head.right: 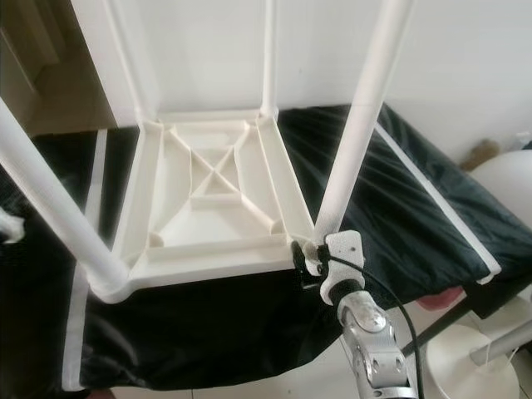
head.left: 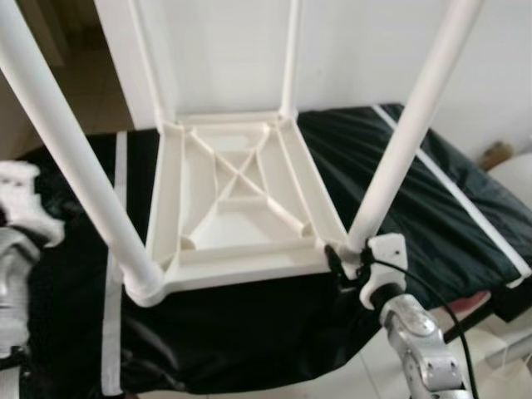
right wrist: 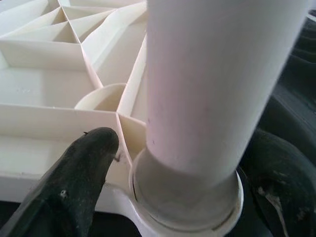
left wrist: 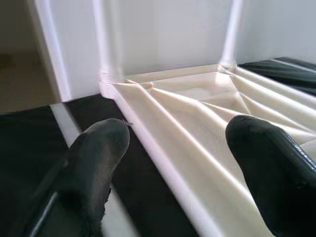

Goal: Building children table

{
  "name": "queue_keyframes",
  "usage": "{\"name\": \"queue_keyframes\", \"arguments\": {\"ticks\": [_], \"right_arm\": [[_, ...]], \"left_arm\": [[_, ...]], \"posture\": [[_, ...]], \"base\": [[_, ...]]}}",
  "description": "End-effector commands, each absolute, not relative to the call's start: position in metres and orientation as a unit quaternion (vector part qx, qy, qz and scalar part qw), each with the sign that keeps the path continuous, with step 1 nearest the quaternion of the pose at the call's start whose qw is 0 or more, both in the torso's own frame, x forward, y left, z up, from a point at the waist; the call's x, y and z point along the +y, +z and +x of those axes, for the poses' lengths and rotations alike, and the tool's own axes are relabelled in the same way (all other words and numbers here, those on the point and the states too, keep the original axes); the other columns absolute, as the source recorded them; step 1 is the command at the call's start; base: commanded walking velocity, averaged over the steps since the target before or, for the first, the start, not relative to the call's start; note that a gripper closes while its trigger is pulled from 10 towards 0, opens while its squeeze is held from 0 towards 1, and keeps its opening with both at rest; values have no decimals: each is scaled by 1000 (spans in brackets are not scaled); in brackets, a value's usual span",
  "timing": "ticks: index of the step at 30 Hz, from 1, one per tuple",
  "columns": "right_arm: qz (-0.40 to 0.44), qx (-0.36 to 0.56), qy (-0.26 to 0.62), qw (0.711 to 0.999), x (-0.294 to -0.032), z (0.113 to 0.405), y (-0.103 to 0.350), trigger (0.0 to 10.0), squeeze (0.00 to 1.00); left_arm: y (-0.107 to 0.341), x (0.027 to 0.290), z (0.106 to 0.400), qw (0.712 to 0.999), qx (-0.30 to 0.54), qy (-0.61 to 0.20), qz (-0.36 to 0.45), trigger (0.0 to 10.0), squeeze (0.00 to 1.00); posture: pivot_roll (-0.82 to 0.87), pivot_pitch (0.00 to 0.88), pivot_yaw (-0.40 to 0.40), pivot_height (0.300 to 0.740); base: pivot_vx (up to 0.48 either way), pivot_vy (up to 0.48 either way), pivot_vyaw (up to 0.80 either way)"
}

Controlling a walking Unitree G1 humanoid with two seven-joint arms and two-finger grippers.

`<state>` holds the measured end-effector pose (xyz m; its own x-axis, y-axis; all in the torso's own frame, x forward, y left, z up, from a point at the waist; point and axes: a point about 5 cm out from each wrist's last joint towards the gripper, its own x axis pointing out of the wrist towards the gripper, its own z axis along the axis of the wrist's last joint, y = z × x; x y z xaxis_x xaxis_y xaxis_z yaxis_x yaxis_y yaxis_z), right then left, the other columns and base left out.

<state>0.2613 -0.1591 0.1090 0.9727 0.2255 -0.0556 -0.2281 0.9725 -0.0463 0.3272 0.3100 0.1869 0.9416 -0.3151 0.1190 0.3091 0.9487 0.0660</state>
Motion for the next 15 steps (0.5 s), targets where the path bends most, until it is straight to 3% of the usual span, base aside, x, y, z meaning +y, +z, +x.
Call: {"name": "queue_keyframes", "arguments": {"ticks": [1,3,6,7,11,15], "right_arm": [[-27,22,125,992,-157,260,110,10000,0],[-27,23,131,991,-156,259,110,10000,0],[-29,28,139,989,-156,255,107,10000,0],[-29,28,139,989,-156,255,107,10000,0],[-33,32,150,988,-155,254,105,10000,0],[-33,33,154,987,-154,254,105,10000,0]], "left_arm": [[181,308,329,986,-57,-153,18,10000,0],[180,297,333,982,-64,-177,1,10000,0],[178,270,335,956,-89,-273,-66,10000,0],[178,270,335,956,-89,-273,-66,10000,0],[172,247,323,907,-79,-403,-92,10000,0],[169,241,316,882,-69,-451,-117,10000,0]], "posture": [[-26,6,12,740],[-29,10,15,740],[-29,12,15,740],[-29,12,15,740],[-34,26,14,740],[-33,25,13,740]], "base": [[0,0,0],[0,0,0],[0,0,0],[0,0,0],[0,0,0],[0,0,0]]}}
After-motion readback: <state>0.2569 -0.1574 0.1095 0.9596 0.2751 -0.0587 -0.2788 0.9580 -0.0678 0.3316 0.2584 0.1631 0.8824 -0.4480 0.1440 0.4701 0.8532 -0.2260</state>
